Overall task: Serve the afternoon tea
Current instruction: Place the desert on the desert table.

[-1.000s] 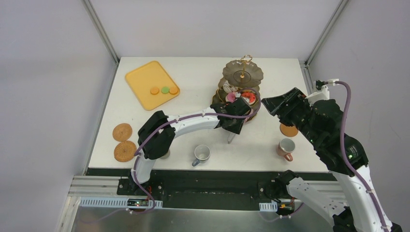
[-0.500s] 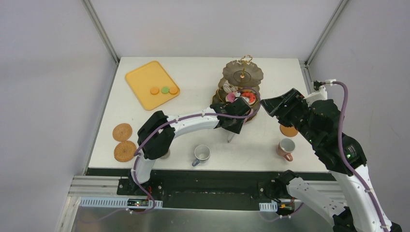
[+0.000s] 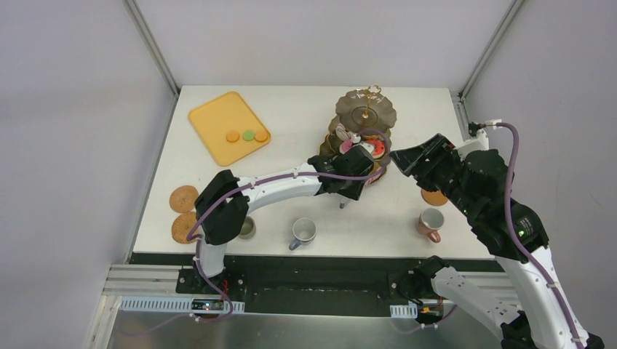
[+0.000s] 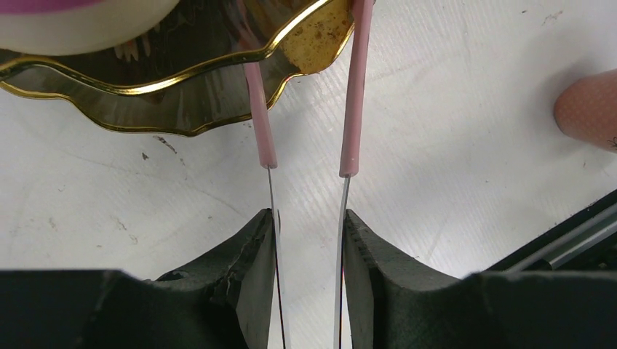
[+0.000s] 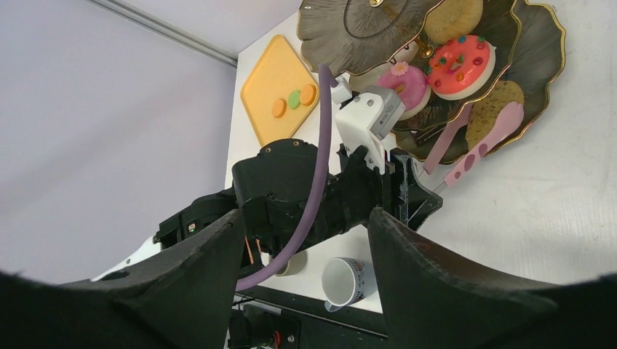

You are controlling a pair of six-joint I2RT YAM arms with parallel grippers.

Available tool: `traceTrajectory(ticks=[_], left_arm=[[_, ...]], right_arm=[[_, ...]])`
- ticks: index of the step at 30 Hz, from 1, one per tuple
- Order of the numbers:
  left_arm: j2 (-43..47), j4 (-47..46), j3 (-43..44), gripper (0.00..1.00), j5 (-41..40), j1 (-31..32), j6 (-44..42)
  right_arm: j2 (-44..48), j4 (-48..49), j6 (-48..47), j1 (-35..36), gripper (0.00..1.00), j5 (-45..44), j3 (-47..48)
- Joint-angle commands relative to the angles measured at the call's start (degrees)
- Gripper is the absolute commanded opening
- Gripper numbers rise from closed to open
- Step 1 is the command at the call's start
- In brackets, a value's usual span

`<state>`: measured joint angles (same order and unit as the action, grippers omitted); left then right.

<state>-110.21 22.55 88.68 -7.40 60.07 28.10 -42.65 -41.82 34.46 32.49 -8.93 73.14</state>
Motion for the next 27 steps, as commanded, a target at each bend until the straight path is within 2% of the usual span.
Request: traceTrajectory(ticks=[1,9,15,27], left_arm=[[2.6,-1.1,0.2,0.36,-2.7,0.5,-1.2],[3.9,-1.7,0.0,0.36,-6.5,0.5,-2.0],[6.7,-3.8,-3.0,0.36,-6.4,0.5,-2.5],[13.3,-0.5,-5.6,0.35,-5.2,0.5,-3.2]], right_arm=[[0.4,2.8,0.7,-0.1,0.66,0.4,-0.3],[0.0,3.2,0.9,-0.1,0.66,0.4,-0.5],[-0.4,3.5,0.8,-0.1,0.66,0.3,-0.3],[-1.1,4.7,0.9,-0.1,0.66,0.8,-0.7]])
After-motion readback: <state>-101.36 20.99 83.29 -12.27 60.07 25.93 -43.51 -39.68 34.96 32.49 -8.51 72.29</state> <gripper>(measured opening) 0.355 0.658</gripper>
